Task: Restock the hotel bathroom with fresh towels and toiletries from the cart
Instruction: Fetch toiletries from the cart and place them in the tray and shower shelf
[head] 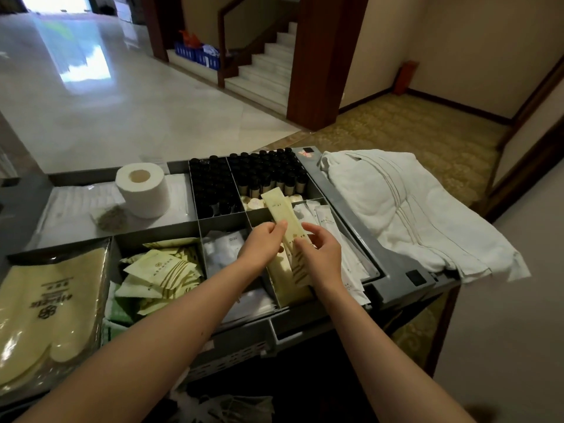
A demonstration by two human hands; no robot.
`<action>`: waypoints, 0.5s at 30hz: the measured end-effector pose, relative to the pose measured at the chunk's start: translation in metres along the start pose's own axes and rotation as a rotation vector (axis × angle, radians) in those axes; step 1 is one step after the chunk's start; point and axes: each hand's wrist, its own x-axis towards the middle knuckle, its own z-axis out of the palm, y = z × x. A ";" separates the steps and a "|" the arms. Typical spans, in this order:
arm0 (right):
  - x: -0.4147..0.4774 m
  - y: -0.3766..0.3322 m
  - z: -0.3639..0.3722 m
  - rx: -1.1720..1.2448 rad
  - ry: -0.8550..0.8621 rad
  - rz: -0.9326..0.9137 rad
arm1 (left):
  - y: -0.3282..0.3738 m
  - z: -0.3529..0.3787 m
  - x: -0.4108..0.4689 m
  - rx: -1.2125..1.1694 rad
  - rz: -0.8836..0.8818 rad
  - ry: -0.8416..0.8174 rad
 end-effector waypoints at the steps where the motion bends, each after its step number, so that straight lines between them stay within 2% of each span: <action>1: 0.000 -0.001 0.000 -0.004 0.006 0.004 | 0.000 0.001 0.003 -0.018 0.021 0.014; 4: 0.002 -0.006 -0.003 0.020 0.013 0.007 | 0.009 0.007 0.007 -0.051 0.076 0.020; 7: 0.007 -0.011 -0.012 -0.040 -0.017 0.000 | 0.013 0.016 0.012 -0.112 0.043 0.020; 12: 0.018 0.002 -0.029 -0.598 0.160 -0.080 | 0.002 0.023 0.021 -0.193 -0.056 0.005; 15: 0.020 0.012 -0.034 -0.837 0.061 0.026 | -0.002 0.027 0.024 -0.186 -0.042 0.004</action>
